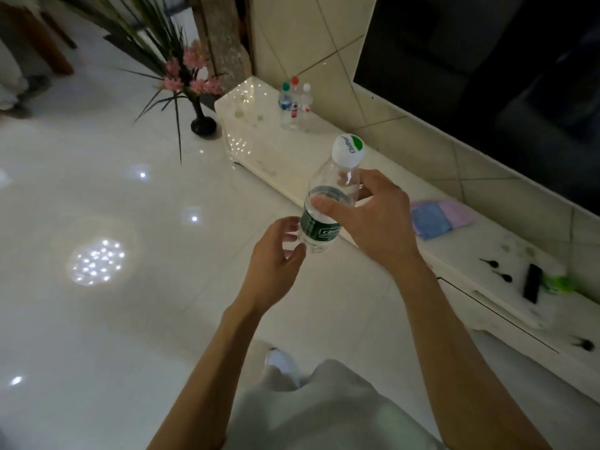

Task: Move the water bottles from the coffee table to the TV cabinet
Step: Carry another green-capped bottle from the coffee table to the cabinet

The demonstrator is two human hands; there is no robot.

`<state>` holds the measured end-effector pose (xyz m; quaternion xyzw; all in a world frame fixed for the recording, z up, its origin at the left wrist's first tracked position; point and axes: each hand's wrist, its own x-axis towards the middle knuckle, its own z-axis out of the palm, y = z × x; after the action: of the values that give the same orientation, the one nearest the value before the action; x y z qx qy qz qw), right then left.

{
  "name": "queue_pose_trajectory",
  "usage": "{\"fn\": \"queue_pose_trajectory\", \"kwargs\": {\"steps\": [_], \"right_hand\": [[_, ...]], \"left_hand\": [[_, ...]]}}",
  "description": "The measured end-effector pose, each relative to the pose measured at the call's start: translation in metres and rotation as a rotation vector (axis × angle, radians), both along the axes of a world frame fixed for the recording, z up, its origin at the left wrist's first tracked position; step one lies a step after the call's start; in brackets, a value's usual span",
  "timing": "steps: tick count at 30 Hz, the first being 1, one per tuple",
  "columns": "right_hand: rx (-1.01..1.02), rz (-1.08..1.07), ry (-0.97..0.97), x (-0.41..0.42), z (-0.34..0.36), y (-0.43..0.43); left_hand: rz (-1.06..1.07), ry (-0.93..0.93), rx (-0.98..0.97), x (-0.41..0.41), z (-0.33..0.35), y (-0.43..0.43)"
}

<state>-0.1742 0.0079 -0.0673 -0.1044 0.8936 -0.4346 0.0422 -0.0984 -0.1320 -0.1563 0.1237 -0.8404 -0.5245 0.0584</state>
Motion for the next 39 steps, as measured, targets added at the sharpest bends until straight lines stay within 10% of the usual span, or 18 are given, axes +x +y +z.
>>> {"fn": "queue_pose_trajectory", "kwargs": {"steps": [39], "right_hand": [[-0.011, 0.005, -0.174, -0.47, -0.087, -0.126]], "left_hand": [[0.027, -0.333, -0.01, -0.469, -0.062, -0.121]]}}
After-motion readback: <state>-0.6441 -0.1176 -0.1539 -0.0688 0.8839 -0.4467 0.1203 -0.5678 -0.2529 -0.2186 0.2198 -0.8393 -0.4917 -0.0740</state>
